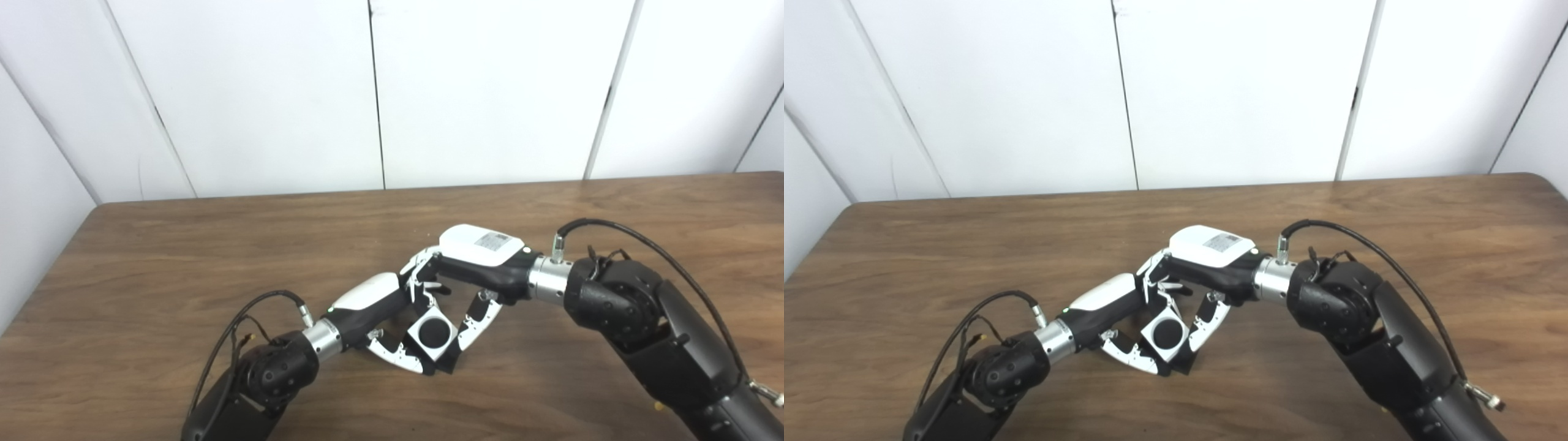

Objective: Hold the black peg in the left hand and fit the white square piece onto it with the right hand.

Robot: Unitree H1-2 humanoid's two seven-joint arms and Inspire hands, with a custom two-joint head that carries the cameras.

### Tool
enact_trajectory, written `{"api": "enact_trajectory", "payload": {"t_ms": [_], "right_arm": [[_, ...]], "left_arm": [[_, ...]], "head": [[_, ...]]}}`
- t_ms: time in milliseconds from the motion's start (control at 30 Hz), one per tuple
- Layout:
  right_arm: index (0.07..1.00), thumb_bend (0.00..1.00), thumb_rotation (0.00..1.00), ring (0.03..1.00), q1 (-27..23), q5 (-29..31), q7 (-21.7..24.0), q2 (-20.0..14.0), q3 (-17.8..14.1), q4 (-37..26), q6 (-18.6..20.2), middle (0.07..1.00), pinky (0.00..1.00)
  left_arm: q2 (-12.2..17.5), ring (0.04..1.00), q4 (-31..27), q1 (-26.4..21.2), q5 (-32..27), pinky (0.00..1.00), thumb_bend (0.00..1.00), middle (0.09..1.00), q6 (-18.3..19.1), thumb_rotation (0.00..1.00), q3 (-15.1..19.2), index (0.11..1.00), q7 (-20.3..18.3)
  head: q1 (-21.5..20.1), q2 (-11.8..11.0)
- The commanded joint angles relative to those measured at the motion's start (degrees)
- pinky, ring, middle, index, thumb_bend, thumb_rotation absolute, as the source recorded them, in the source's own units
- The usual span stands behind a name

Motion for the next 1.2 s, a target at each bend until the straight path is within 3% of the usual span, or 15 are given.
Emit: {"api": "enact_trajectory", "payload": {"t_ms": [0,833,1000,1167], "right_arm": [[0.48,0.51,0.14,0.831,-2.7,0.1,-1.6,0.4,-0.5,-0.4,-1.5,0.786,0.76],[0.481,0.51,0.14,0.842,-2.5,-0.1,-1.5,-0.3,-1.2,0.8,-0.3,0.79,0.76],[0.491,0.51,0.16,0.783,-2.1,0.9,-0.3,-0.7,-1.4,0.7,1.0,0.764,0.73],[0.495,0.52,0.17,0.789,-2.0,1.2,0.1,-1.1,-1.4,0.3,1.7,0.778,0.72]], "left_arm": [[0.6,0.988,1.1,1.9,3.2,0.95,0.51,0.91,3.0,0.08,-1.9,0.494,-2.4],[1.2,0.981,1.1,2.2,3.0,0.93,0.51,0.909,2.1,0.08,-1.8,0.494,-2.5],[1.1,0.985,0.8,2.1,2.8,0.94,0.51,0.912,2.7,0.09,-1.6,0.495,-2.9],[1.1,0.986,0.7,2.0,2.8,0.94,0.51,0.91,3.0,0.09,-1.7,0.495,-3.1]], "head": [[0.0,0.1],[-1.4,0.4],[-1.5,0.6],[-1.4,0.6]]}}
